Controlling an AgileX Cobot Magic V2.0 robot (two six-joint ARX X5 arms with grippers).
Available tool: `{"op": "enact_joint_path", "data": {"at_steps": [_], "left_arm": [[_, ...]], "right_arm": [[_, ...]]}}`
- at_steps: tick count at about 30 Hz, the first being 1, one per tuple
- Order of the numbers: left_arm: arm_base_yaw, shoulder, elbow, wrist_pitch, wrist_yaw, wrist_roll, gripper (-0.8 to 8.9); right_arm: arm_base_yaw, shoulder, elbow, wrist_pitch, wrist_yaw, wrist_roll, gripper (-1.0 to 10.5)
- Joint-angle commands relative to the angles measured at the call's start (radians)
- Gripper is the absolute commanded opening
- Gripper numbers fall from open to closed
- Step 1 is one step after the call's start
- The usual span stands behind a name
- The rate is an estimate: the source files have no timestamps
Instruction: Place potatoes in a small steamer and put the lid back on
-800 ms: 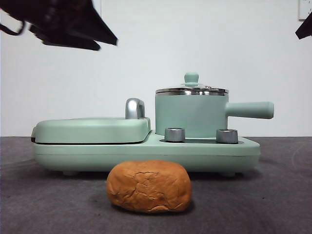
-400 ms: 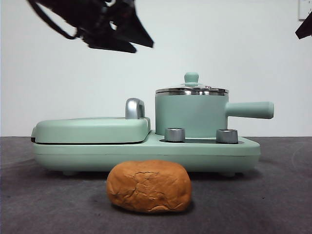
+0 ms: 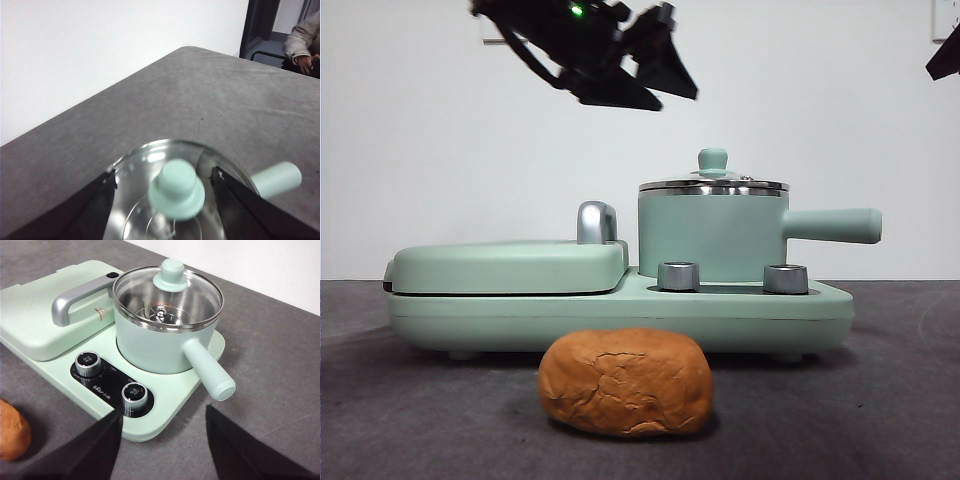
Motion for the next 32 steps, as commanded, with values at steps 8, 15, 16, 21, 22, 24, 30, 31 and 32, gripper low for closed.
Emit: {"op": "enact_joint_path", "data": {"at_steps": [8,15,16,21,22,24,30,31,32], "left_arm": [[-0.04,0.182,0.142,0.026,0.001,-0.005,3.0],[-0.04,0.243,0.15,0.041,0.002,-0.005,3.0],[-0.04,0.248,0.15,0.042,0.002,-0.005,2.99],[-0.04,0.253,0.15,0.042,0.002,-0.005,2.97],[-0.04,0.253,0.15,0.042,0.002,-0.005,2.88],[-0.04,0.253,0.15,0.042,0.002,-0.005,2.38],[-0.04,0.252,0.15,0.041,0.002,0.0,0.05],[-0.04,0.252,0.15,0.041,0.002,0.004,0.06],[-0.04,0.252,0.15,0.041,0.002,0.007,0.06]], "right_arm": [[0.003,0.004,0.018,0.011,0.004,0.013,2.6],[0.003,0.004,0.018,0.011,0.004,0.013,2.6],[0.003,0.004,0.018,0.011,0.004,0.013,2.6],[0.003,0.004,0.018,0.011,0.004,0.013,2.6],[0.003,0.004,0.018,0.011,0.004,0.013,2.6],[0.003,0.004,0.018,0.01,0.004,0.013,2.6],[0.003,0.004,0.018,0.01,0.005,0.013,2.6],[0.003,0.004,0.018,0.01,0.007,0.013,2.6],[0.003,0.004,0.018,0.01,0.012,0.013,2.6]]}}
